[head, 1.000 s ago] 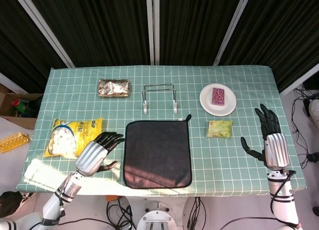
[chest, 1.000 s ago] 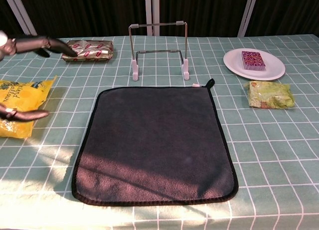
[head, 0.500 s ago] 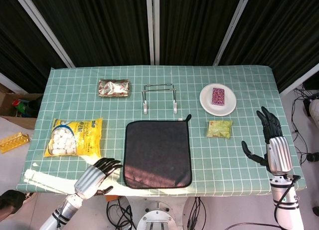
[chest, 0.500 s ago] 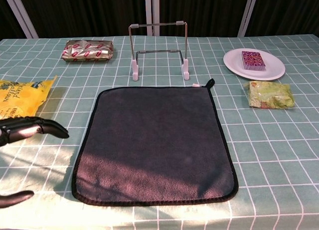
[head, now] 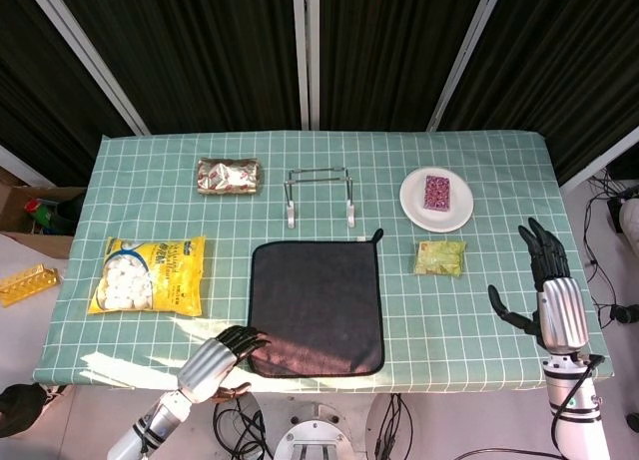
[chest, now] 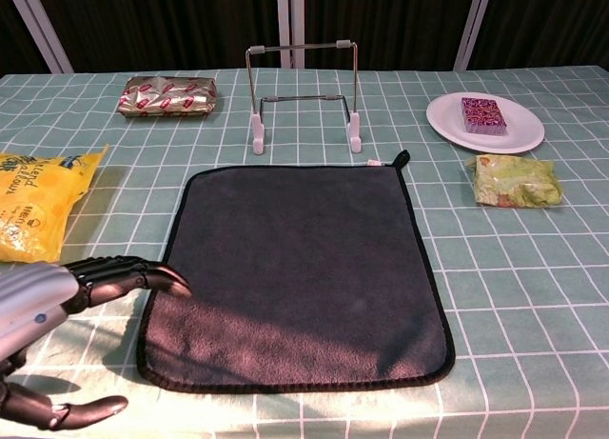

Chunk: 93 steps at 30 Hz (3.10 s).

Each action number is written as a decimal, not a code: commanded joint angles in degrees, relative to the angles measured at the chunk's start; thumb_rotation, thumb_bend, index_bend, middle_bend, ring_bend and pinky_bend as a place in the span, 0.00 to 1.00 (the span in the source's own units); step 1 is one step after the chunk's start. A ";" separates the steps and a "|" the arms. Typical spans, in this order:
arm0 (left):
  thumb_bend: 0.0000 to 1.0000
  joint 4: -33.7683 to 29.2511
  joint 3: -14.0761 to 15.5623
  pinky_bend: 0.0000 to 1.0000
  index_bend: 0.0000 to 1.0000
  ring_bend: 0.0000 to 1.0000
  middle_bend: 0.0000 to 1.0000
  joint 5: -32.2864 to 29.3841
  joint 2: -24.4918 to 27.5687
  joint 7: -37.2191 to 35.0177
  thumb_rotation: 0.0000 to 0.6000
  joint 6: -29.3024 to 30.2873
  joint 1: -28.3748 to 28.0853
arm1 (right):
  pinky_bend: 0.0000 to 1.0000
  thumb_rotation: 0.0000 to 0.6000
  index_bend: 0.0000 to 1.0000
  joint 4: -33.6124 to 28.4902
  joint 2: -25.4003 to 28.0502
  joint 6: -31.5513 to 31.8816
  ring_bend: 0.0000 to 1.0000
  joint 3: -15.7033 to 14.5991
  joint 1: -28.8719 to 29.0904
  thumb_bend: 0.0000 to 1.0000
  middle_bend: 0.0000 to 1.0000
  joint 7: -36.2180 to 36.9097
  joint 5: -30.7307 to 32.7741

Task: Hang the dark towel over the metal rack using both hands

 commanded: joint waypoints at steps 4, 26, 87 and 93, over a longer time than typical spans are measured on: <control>0.23 1.61 -1.06 0.21 0.23 0.16 0.18 -1.22 -2.11 -1.97 1.00 -2.59 -1.43 | 0.00 1.00 0.00 0.58 0.03 0.10 0.00 -0.03 -0.33 0.33 0.00 0.64 0.02; 0.32 3.98 -2.54 0.21 0.37 0.16 0.18 -3.14 -3.93 -2.24 1.00 -4.82 -3.36 | 0.00 1.00 0.00 1.80 -0.57 -0.43 0.00 -0.18 -0.90 0.36 0.00 1.03 0.25; 0.53 -28.63 -27.28 0.21 0.77 0.16 0.20 -44.71 -0.41 25.43 1.00 -14.31 -20.55 | 0.00 1.00 0.00 21.99 -28.99 -16.38 0.00 -13.24 -0.74 0.18 0.00 -14.64 -7.08; 0.53 -29.27 -28.04 0.21 0.77 0.16 0.20 -47.29 -0.04 26.46 1.00 -13.36 -21.97 | 0.00 1.00 0.00 23.07 -30.57 -16.74 0.00 -13.63 -0.46 0.18 0.00 -13.75 -6.83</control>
